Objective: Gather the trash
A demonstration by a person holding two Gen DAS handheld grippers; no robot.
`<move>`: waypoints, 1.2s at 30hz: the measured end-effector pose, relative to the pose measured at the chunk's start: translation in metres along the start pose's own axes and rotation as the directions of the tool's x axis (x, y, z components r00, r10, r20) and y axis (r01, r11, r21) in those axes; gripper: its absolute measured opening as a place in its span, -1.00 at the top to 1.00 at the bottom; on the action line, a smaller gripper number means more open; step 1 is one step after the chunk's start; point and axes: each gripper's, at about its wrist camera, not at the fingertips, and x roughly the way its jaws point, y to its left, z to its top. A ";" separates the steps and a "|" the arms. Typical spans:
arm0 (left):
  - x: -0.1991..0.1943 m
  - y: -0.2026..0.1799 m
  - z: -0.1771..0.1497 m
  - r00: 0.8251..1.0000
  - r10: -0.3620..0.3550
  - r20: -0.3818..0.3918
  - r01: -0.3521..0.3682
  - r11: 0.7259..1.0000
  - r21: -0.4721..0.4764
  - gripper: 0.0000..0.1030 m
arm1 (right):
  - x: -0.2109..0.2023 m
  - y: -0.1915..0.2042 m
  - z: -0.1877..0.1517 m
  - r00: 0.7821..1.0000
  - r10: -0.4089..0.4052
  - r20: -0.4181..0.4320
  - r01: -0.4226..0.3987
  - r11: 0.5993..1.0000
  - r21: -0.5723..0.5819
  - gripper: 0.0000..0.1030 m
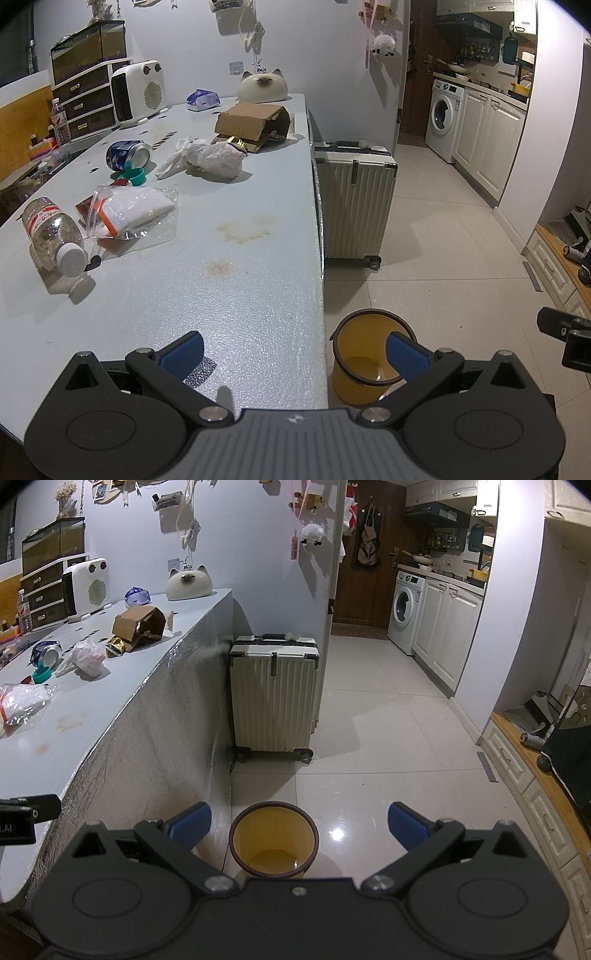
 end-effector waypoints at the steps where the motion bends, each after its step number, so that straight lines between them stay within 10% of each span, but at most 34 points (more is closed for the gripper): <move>1: 0.000 0.000 0.000 1.000 0.000 0.000 0.000 1.000 0.000 -1.00 | 0.000 0.000 0.000 1.000 0.000 0.000 0.000 1.000 0.000 -1.00; 28: -0.001 0.002 -0.002 1.000 0.002 0.019 -0.002 1.000 -0.024 -1.00 | 0.001 0.000 0.001 1.000 0.000 0.001 0.000 1.000 -0.001 -1.00; 36: 0.006 0.040 0.013 0.992 0.098 0.075 -0.090 0.991 -0.100 -1.00 | 0.007 0.005 -0.004 1.000 0.019 0.010 -0.019 1.000 -0.001 -1.00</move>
